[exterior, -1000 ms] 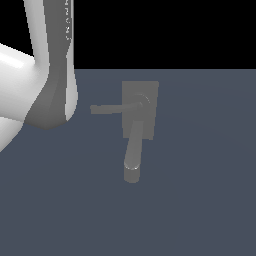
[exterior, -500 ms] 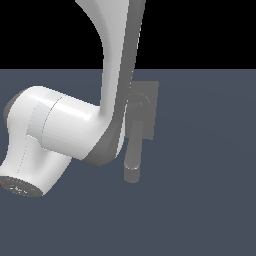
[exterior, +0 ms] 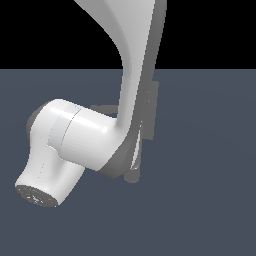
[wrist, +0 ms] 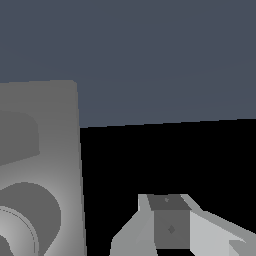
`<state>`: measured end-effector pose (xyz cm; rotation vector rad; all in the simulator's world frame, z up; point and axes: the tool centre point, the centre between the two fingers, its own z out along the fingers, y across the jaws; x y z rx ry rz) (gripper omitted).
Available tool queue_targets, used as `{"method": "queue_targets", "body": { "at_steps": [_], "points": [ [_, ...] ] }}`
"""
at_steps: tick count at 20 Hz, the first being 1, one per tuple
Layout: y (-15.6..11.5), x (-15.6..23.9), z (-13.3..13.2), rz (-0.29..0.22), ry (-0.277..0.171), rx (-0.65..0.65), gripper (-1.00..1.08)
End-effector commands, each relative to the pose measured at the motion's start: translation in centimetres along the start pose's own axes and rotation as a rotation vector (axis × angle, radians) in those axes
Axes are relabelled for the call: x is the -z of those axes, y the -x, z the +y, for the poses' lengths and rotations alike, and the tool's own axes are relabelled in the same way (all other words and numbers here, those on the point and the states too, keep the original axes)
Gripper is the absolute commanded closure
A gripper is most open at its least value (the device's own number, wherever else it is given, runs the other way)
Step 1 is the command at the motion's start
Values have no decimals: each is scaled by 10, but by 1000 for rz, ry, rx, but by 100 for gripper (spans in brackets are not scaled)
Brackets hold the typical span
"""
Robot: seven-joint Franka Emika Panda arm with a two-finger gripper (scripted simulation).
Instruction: Turn on the faucet by rotating a designated handle.
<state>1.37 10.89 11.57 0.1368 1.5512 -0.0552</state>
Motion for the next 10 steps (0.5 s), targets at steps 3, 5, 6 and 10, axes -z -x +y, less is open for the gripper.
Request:
{"method": "queue_targets", "body": {
  "at_steps": [3,5,6,10],
  "points": [
    [1,-1,-2,2,-1,15,108],
    [1,-2,-6,6,-5,34,108],
    [1,-2,-8,8,-7,43,108],
    [1,-3,-13,13,-12,63,108]
  ]
}}
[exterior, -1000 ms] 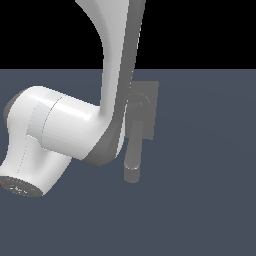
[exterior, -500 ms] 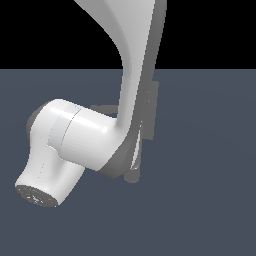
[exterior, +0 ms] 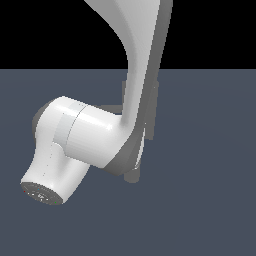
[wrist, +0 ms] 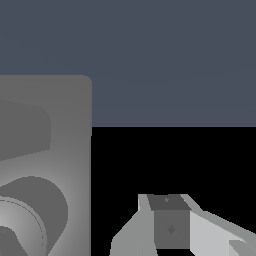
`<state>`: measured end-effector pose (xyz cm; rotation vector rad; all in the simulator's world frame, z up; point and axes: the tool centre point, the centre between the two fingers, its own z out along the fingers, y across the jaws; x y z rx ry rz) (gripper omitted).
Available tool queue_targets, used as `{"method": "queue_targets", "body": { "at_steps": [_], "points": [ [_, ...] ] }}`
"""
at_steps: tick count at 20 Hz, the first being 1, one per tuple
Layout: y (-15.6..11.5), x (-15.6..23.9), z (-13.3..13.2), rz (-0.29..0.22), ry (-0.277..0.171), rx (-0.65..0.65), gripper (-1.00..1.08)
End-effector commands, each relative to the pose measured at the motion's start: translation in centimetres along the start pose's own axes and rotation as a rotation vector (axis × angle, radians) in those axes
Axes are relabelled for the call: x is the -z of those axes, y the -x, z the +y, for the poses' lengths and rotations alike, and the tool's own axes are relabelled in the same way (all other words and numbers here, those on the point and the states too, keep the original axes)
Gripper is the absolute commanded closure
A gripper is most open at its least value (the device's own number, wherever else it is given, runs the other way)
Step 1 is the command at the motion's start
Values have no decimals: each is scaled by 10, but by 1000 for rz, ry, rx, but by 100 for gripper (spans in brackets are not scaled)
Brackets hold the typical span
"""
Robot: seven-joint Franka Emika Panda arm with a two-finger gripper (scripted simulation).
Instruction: Turn on the faucet by rotating a designated handle.
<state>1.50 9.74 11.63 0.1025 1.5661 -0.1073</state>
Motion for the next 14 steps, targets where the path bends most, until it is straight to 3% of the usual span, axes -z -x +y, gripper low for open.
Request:
{"method": "queue_targets", "body": {
  "at_steps": [1,5,14],
  "points": [
    [0,0,-2,2,-2,8,108],
    [0,0,-2,2,-2,7,108],
    [36,0,3,2,-2,7,108]
  ]
}}
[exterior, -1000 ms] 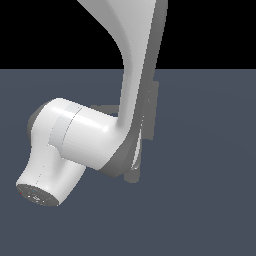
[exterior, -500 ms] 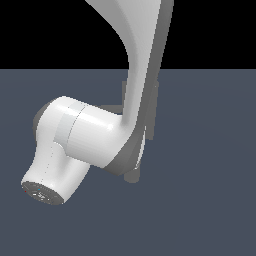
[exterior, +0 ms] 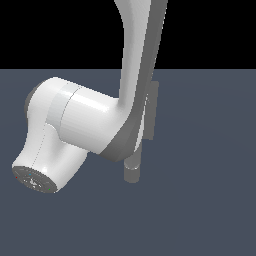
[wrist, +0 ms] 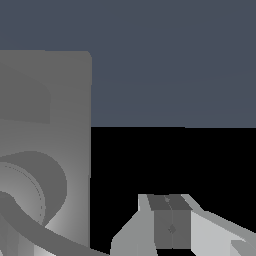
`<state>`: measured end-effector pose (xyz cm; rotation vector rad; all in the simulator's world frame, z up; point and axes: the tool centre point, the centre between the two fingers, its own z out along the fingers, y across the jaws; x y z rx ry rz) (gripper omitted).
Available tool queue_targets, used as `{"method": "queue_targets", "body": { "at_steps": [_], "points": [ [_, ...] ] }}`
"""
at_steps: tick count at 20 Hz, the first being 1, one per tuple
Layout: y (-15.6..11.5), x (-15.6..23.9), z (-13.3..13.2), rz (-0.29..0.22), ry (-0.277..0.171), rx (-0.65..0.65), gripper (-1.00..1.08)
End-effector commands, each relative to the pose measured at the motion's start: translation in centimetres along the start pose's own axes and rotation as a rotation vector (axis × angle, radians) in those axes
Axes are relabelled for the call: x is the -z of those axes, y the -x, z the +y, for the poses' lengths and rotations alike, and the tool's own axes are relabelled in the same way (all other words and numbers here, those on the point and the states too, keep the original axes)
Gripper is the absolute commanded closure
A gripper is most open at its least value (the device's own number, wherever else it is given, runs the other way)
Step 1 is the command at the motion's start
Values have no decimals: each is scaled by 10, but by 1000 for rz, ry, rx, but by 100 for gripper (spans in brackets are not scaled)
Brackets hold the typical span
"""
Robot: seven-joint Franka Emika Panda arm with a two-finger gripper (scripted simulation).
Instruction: Turn on the faucet by rotating a designated handle.
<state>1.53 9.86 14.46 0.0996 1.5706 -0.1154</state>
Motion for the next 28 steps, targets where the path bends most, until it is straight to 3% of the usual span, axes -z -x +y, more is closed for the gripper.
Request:
{"method": "queue_targets", "body": {
  "at_steps": [1,7,9,28],
  "points": [
    [11,0,2,-2,1,0,108],
    [35,0,5,-2,1,0,108],
    [26,0,3,7,-1,3,108],
    [94,0,-17,0,1,1,108]
  ]
}}
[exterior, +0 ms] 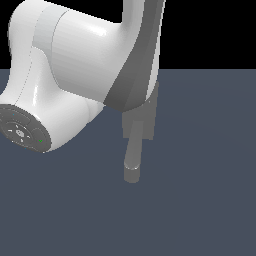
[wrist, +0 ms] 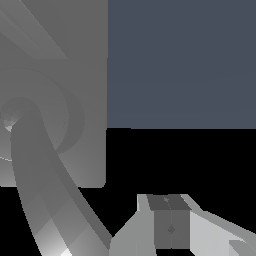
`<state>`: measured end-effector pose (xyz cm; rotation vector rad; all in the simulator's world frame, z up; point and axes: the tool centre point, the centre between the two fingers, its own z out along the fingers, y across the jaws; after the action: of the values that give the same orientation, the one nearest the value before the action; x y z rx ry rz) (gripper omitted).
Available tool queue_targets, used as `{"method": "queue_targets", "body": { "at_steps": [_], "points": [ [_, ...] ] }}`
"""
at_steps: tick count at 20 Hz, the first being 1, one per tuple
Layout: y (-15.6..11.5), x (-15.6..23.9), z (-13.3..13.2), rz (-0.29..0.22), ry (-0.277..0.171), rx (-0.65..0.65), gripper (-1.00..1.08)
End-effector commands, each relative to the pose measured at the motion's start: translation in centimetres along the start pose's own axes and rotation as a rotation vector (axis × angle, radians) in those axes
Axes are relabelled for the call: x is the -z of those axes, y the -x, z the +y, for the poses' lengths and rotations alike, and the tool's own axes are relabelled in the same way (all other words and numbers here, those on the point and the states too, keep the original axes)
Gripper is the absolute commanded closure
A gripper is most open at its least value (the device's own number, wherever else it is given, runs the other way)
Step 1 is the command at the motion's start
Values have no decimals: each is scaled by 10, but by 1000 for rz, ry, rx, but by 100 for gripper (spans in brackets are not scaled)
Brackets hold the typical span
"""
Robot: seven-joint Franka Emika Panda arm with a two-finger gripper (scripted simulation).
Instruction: Turn on the faucet by rotating a designated handle.
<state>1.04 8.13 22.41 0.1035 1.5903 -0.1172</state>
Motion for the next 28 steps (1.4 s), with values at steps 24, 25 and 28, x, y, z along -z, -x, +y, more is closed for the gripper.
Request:
{"method": "queue_targets", "body": {
  "at_steps": [24,25,28],
  "points": [
    [64,-1,-51,-21,4,1,108],
    [48,1,-49,1,2,-1,108],
    [53,1,-60,-2,2,-1,108]
  ]
}}
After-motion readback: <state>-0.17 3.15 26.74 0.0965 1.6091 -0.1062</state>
